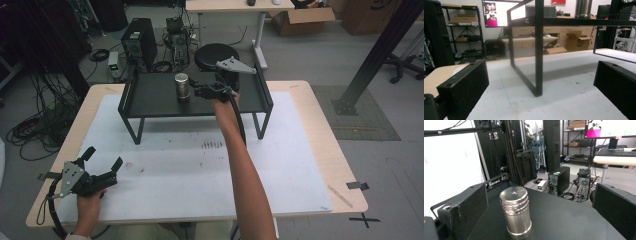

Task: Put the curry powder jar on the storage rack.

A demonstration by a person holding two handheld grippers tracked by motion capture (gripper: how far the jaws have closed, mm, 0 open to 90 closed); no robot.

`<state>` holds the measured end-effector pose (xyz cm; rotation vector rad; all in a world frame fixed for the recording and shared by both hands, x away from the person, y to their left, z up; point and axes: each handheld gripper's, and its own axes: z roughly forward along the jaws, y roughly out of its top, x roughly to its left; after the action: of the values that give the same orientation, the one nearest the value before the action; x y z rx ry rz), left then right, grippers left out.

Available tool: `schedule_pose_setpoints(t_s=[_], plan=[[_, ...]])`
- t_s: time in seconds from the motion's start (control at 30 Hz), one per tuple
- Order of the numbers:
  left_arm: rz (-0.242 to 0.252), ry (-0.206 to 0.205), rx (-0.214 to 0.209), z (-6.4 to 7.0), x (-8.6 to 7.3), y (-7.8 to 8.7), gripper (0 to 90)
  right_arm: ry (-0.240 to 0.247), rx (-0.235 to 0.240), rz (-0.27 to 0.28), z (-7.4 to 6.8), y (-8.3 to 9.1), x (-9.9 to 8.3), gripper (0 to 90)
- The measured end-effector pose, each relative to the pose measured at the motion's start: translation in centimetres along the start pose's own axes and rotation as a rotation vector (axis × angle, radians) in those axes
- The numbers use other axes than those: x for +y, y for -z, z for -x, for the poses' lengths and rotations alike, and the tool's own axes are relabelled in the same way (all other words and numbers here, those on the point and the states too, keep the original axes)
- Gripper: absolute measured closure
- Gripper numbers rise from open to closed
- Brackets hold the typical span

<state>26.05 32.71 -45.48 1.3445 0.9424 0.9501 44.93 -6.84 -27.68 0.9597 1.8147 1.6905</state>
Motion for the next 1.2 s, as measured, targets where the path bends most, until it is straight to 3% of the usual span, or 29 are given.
schedule_pose_setpoints(t_s=[0.5,1.2], plan=[[-0.001,-0.004,0.0,0.0,0.0,0.0,0.2,-0.019,-0.063,0.016,1.7,4.1,-1.0,0.0],[-0.005,-0.005,0.0,0.0,0.0,0.0,0.3,-0.027,-0.077,0.038,2.5,8.0,-2.5,0.0]])
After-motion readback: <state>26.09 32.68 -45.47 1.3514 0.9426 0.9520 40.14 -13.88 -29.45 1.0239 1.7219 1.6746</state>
